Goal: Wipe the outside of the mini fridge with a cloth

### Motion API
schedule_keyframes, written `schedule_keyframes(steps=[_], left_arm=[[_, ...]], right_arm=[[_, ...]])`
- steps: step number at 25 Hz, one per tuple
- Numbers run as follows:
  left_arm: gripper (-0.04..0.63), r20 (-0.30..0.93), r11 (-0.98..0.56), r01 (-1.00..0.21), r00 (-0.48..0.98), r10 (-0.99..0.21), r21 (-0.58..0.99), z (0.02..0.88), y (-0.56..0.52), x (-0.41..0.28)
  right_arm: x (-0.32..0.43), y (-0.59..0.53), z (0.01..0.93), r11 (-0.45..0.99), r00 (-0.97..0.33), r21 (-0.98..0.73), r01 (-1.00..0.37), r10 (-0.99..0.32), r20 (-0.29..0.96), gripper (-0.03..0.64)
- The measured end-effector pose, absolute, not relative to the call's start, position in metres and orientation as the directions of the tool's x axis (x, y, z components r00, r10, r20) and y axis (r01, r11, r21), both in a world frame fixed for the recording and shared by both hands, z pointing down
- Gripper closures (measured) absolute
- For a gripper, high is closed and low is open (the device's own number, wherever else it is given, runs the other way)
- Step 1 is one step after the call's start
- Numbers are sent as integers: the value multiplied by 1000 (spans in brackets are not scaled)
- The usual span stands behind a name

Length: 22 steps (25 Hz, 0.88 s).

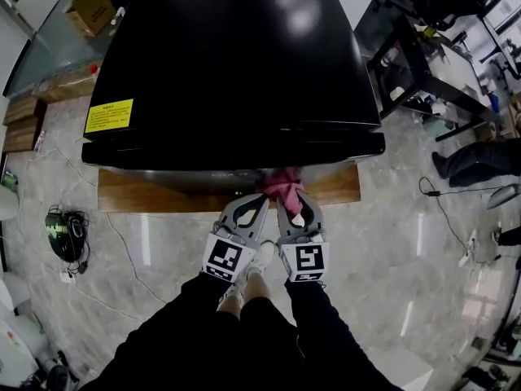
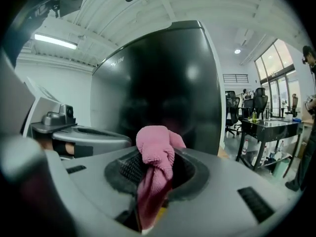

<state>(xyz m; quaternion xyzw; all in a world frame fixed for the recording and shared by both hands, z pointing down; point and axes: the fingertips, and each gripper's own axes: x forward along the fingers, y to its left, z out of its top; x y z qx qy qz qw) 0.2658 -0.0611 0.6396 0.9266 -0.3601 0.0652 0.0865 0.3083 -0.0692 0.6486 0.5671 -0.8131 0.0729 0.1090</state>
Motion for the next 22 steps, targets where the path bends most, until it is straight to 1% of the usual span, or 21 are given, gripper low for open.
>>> schedule_keyframes(steps=[6,11,16,22], left_arm=[[589,228,-723,-680,729,-646,125,680,-69,269],[589,291,-710,-688,717,-634,148,726,-70,278],[589,366,-680,-707,695,-619,193,770,-70,276],[589,446,-667,-702,694,-565,249,810,-65,277]], right_arm=[[306,-74,696,361,-353,-37,-932,-876,328,505],[310,-76,728,367,-356,-44,-929,-858,371,505],[309,-76,769,377,-366,-67,-924,-817,446,505],[310,-79,826,371,-382,-138,-918,-744,548,505]])
